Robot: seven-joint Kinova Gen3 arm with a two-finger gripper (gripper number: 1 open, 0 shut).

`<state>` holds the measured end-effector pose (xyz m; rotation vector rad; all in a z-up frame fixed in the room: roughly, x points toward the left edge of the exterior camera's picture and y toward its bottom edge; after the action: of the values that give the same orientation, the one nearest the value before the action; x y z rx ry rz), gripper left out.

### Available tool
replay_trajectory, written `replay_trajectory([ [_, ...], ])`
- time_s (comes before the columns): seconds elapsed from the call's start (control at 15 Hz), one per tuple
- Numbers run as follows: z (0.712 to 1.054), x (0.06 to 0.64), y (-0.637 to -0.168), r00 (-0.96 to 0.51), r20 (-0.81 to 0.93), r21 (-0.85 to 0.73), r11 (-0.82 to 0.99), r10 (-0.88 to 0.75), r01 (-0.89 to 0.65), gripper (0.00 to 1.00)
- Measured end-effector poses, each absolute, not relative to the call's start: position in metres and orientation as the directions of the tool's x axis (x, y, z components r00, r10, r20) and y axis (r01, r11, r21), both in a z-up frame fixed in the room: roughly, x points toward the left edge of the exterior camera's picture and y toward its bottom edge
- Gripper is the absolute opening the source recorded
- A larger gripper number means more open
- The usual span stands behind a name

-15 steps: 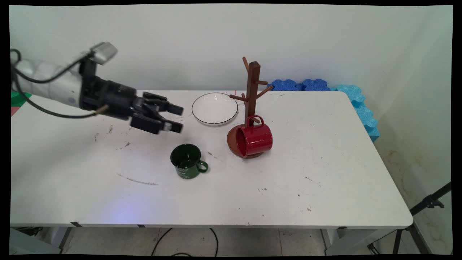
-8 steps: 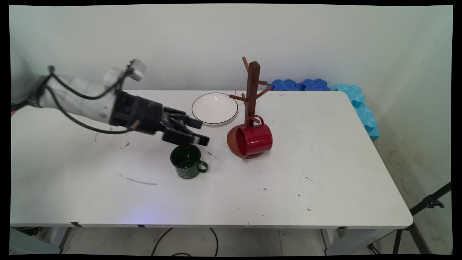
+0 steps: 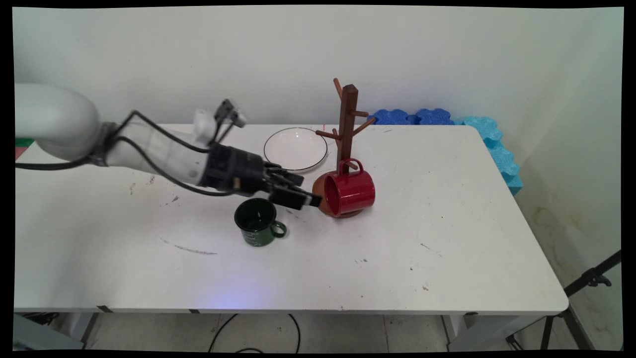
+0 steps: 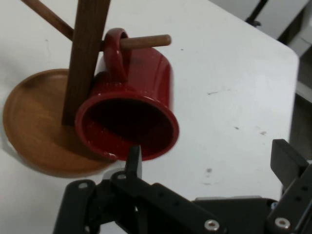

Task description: Pick up the red mug from the rack

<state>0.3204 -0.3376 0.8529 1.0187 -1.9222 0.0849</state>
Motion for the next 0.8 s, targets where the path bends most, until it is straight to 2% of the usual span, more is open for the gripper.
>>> replay_trajectory([
  [0.8, 0.819, 0.269, -0.360, -0.204, 0.735, 0.317, 0.593, -0.646, -0.740, 1.00],
])
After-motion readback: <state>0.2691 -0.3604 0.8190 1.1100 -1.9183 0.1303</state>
